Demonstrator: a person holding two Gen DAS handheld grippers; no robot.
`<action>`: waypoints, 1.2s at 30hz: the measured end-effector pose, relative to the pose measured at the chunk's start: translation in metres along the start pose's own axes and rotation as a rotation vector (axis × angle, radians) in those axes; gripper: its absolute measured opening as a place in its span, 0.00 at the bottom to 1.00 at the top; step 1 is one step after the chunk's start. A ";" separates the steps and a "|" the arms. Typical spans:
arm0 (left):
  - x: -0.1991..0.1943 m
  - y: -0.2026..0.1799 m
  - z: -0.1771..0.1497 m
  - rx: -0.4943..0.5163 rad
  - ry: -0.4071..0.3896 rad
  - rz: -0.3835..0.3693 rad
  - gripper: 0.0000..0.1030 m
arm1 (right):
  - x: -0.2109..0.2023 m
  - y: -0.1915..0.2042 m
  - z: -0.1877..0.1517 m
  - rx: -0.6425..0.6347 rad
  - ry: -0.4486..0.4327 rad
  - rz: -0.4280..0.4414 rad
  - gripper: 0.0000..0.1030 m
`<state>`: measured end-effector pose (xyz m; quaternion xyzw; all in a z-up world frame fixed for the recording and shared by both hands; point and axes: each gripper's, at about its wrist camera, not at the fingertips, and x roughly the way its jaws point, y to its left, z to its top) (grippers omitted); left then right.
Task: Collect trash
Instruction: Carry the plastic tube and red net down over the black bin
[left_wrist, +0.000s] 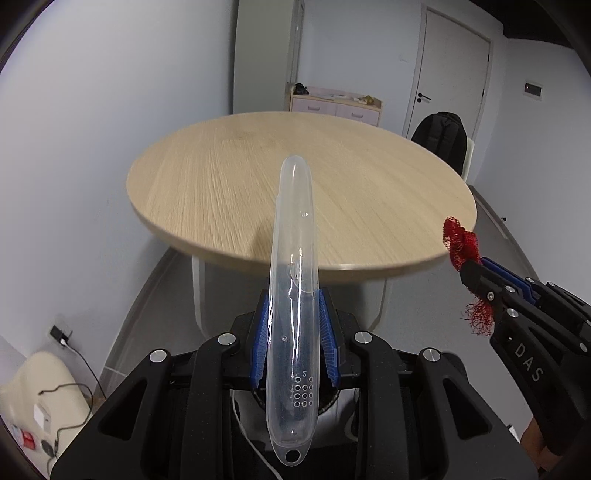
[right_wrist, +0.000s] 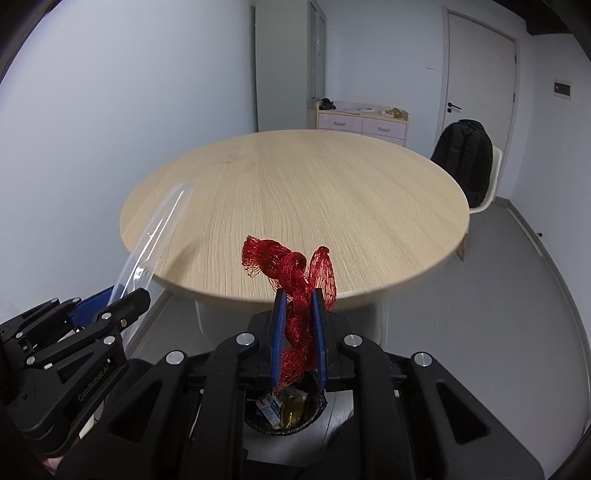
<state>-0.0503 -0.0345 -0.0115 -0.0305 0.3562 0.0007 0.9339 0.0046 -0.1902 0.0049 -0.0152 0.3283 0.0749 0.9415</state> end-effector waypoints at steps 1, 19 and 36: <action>-0.002 -0.001 -0.007 0.000 -0.002 0.005 0.25 | -0.002 0.000 -0.005 0.004 0.005 0.000 0.13; -0.005 0.008 -0.076 -0.017 0.075 0.022 0.25 | -0.012 0.002 -0.078 0.031 0.092 -0.030 0.13; 0.078 0.020 -0.117 -0.027 0.216 -0.012 0.25 | 0.058 0.007 -0.114 0.035 0.222 -0.029 0.13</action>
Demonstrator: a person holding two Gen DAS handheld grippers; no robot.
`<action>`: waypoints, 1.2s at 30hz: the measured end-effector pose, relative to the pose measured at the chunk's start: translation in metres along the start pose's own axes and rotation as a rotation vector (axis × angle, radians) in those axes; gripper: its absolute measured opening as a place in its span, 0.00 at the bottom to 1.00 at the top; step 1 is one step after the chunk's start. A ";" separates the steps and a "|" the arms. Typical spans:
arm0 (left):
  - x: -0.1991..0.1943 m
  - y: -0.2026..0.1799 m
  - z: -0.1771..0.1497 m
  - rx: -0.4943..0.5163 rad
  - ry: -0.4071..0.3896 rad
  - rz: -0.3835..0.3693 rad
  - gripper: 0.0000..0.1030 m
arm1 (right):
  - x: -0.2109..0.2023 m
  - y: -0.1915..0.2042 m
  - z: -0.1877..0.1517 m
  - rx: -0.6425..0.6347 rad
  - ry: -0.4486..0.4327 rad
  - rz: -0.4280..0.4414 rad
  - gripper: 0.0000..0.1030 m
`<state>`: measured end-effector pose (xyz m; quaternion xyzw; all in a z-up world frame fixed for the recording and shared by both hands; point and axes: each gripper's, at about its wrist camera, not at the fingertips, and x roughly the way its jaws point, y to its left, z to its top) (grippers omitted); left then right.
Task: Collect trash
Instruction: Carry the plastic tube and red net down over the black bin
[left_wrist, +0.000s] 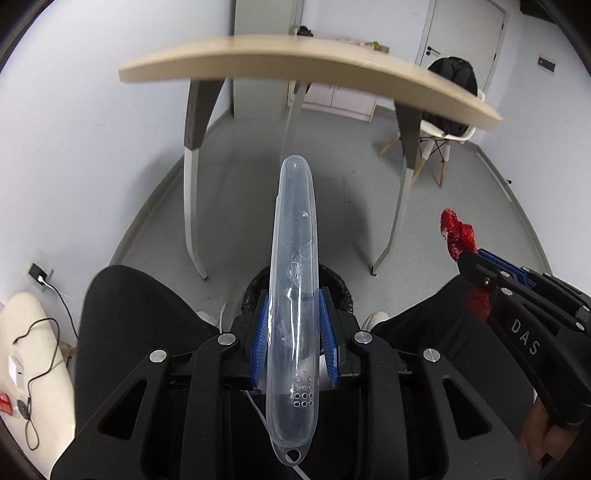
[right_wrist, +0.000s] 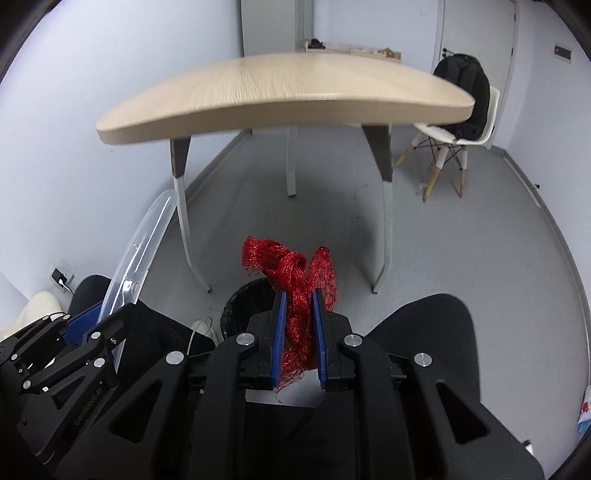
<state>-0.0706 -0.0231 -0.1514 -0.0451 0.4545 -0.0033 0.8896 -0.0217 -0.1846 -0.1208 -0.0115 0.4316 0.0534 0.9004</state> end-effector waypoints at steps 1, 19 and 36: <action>0.006 0.002 0.003 -0.004 0.007 0.002 0.25 | 0.007 0.000 0.000 0.000 0.009 0.003 0.13; 0.120 0.016 0.008 0.006 0.120 0.016 0.25 | 0.135 -0.001 0.003 0.003 0.132 0.025 0.13; 0.201 0.029 0.010 0.001 0.260 0.064 0.25 | 0.233 0.005 -0.004 -0.018 0.297 0.017 0.15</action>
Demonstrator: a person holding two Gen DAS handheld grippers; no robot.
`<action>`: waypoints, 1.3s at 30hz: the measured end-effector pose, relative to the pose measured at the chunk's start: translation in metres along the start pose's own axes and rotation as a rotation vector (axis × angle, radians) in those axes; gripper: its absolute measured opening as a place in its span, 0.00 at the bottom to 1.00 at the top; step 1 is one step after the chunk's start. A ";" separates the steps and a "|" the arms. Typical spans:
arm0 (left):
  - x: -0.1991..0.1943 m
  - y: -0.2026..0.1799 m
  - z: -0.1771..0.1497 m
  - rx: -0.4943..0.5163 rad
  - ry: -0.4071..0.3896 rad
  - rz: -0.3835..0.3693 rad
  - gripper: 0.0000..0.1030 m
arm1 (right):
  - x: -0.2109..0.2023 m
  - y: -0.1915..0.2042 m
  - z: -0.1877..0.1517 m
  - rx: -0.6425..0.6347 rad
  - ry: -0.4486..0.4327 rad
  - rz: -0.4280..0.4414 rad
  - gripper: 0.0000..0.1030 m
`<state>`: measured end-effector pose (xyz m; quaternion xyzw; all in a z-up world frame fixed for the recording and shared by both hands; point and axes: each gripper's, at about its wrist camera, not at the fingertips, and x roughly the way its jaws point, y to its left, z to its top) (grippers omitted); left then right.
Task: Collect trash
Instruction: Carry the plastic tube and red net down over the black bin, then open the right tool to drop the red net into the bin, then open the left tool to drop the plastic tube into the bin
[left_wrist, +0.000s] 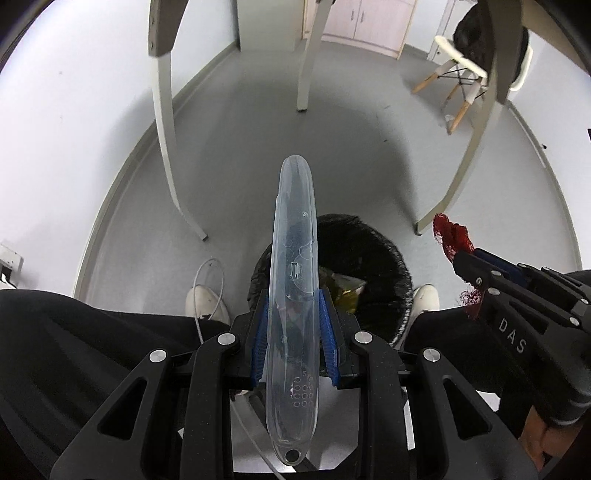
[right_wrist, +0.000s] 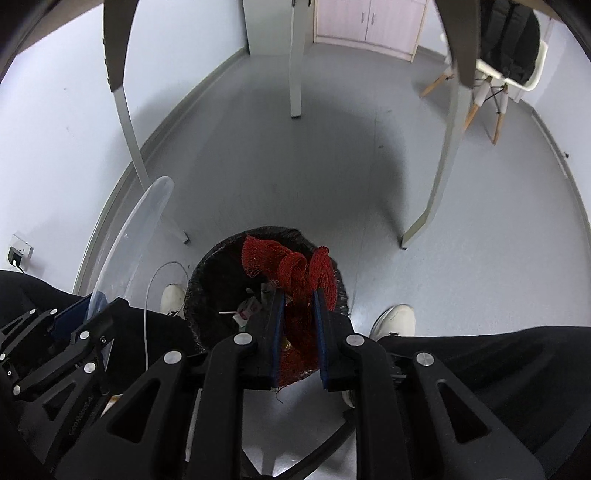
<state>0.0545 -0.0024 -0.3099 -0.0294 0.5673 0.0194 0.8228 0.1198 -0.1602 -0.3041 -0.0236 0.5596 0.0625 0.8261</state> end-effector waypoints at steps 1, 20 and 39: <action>0.003 0.001 0.002 -0.004 0.005 0.002 0.25 | 0.005 0.002 0.001 -0.004 0.010 0.003 0.15; 0.012 -0.003 0.006 -0.006 0.016 -0.024 0.25 | 0.015 0.000 0.001 -0.016 -0.026 -0.069 0.91; 0.010 -0.048 0.004 0.071 0.007 -0.066 0.38 | -0.020 -0.074 -0.017 0.161 -0.063 -0.093 0.92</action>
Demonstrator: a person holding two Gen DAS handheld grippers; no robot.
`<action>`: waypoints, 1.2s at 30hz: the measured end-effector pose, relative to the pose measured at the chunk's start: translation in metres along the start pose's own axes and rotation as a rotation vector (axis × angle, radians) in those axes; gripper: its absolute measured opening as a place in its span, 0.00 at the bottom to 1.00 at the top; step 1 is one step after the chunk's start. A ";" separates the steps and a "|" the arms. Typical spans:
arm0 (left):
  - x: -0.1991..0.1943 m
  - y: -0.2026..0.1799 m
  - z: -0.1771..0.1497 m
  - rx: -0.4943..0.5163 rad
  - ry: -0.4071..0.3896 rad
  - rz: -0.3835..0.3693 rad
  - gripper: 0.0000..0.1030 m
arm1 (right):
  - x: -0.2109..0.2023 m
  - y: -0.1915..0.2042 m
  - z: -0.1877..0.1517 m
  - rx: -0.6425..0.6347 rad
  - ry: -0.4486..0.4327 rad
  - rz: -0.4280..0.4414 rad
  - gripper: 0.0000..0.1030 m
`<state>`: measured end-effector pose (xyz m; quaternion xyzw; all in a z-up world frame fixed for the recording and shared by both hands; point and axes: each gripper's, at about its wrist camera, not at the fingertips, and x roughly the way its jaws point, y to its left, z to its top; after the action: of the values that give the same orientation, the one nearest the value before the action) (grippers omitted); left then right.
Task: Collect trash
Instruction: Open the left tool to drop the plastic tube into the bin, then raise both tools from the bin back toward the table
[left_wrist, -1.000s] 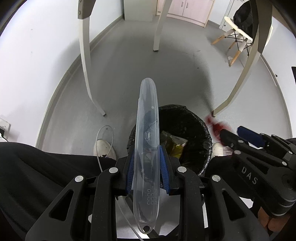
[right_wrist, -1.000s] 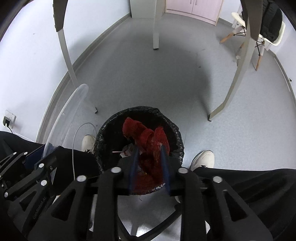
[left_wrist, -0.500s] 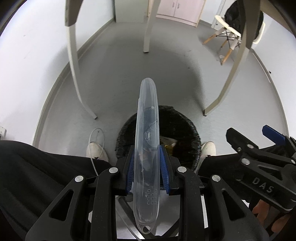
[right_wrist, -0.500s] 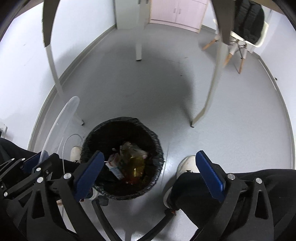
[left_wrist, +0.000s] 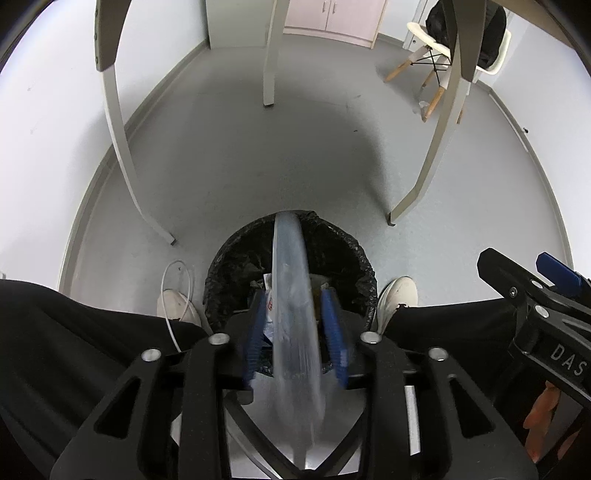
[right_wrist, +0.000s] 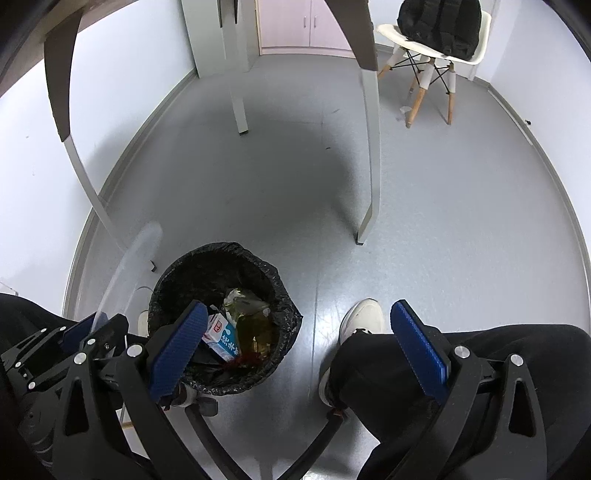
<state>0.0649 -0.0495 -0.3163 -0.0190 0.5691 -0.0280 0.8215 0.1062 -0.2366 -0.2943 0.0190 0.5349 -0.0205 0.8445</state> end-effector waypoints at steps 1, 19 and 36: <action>0.000 -0.002 0.000 0.003 -0.003 0.002 0.40 | 0.000 -0.001 0.000 0.001 0.000 0.003 0.92; -0.032 0.007 -0.006 0.006 -0.086 0.072 0.90 | -0.002 0.013 -0.002 -0.053 -0.004 0.037 0.92; -0.139 0.023 -0.010 -0.041 -0.251 0.066 0.94 | -0.105 0.021 0.003 -0.079 -0.133 0.083 0.92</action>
<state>0.0077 -0.0171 -0.1915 -0.0205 0.4625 0.0133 0.8863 0.0651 -0.2144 -0.1977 0.0063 0.4768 0.0347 0.8783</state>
